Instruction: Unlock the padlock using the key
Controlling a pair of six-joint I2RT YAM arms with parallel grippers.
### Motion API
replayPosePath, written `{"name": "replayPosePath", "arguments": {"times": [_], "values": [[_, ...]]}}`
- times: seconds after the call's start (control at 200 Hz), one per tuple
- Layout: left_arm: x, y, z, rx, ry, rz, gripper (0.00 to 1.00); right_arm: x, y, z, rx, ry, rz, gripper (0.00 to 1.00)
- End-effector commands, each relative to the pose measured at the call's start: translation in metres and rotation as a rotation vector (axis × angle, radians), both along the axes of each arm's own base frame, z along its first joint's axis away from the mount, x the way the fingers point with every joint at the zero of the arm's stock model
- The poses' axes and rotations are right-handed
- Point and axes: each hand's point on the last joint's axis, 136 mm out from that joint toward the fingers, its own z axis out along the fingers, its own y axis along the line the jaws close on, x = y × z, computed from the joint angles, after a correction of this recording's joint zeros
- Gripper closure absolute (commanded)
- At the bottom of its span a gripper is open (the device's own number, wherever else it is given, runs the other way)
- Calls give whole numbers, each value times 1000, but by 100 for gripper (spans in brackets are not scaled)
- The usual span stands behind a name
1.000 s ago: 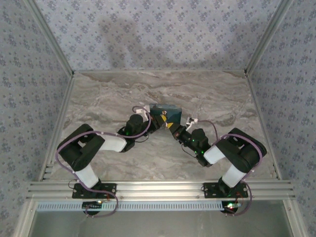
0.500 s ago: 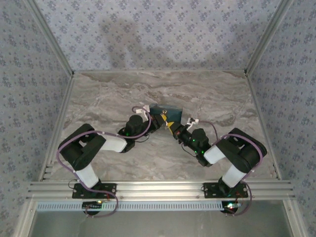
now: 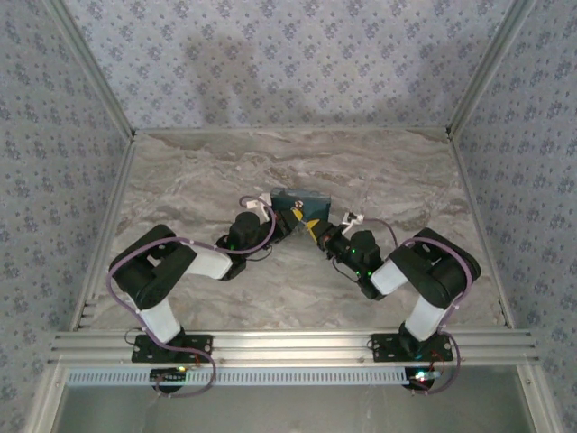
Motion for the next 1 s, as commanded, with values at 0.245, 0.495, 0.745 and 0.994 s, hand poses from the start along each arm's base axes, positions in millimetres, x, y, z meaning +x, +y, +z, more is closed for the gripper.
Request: {"name": "replayPosePath", "arguments": {"times": [0.245,0.495,0.745,0.994], "values": [[-25,-26,46,-143,-119,-145,100,5,15,7,24,-8,4,100],[-26,-26,46,-144,-119,-143,100,6,22,12,45,-8,-1,100],[-26,-28,45,-144,-120,-146,100,6,23,23,44,-46,-36,100],[-27,-30,44,-143,-114,-149,100,8,23,34,-10,-133,-72,100]]}}
